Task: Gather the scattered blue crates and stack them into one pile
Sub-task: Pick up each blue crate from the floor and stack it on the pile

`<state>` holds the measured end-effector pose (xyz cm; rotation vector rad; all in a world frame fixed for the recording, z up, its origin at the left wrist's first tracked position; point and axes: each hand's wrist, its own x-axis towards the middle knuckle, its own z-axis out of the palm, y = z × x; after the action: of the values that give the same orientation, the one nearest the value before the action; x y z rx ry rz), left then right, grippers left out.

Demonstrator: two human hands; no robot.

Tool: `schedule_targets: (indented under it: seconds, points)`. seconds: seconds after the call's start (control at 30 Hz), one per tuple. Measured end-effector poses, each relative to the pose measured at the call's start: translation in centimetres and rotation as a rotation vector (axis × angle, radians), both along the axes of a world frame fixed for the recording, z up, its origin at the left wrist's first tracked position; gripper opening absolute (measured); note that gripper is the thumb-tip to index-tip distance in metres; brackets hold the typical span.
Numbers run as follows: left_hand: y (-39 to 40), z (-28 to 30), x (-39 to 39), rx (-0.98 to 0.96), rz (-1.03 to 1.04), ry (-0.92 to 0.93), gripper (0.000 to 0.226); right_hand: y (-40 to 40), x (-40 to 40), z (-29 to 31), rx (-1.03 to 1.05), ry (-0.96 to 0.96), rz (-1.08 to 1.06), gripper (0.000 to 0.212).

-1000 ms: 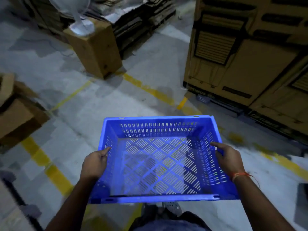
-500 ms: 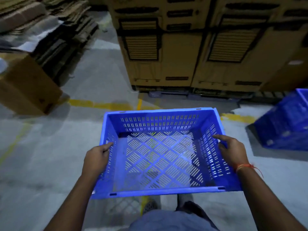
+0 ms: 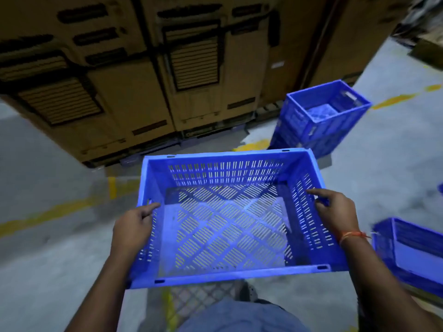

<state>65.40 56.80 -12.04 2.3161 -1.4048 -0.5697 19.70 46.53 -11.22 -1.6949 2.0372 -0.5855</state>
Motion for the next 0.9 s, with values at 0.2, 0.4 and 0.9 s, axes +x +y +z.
schedule_targets:
  seconds: [0.2, 0.4, 0.9]
  points:
    - [-8.6, 0.6, -8.9, -0.032, -0.121, 0.018, 0.037, -2.2, -9.3, 0.2, -0.045, 0.024, -0.136, 0.04]
    - [-16.3, 1.0, -17.5, -0.046, -0.255, 0.01, 0.038, -3.0, -17.7, 0.2, -0.048, 0.006, -0.288, 0.037]
    - [-39.0, -2.0, -34.9, 0.021, -0.452, 0.078, 0.038, -16.5, -33.5, 0.7, 0.002, 0.025, -0.484, 0.035]
